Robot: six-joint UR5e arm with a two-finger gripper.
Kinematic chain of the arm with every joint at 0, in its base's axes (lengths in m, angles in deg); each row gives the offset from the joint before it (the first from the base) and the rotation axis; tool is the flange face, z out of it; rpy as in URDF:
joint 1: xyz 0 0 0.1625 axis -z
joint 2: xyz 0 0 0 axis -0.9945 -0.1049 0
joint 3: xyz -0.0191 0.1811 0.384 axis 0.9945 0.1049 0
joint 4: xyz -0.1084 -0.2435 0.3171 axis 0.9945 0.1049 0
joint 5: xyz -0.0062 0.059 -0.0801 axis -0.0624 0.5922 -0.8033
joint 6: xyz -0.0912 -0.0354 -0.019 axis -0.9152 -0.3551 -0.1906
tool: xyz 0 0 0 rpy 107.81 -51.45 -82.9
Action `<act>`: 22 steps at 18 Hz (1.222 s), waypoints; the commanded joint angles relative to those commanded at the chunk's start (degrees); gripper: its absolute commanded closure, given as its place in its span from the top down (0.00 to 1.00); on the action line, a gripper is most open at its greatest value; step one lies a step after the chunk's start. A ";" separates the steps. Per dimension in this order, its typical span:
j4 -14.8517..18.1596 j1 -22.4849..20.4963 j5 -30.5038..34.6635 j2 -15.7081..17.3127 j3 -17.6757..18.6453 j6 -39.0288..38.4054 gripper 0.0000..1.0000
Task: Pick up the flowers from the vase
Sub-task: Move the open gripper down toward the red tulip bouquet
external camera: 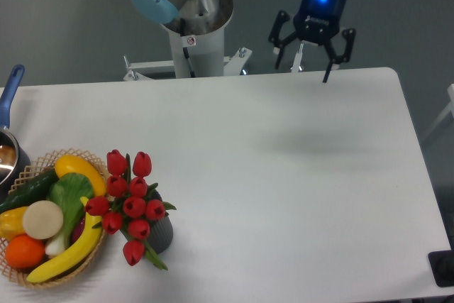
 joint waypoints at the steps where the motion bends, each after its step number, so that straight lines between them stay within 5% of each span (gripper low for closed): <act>1: 0.00 0.53 -1.06 -0.18 -0.09 -0.18 1.00; 14: -2.55 8.97 -1.86 -2.55 -0.97 -2.47 1.00; 18: -2.55 12.39 -1.86 -5.97 -3.51 -2.38 1.00; 22: -8.77 15.99 -2.03 -10.45 -4.57 -2.21 1.00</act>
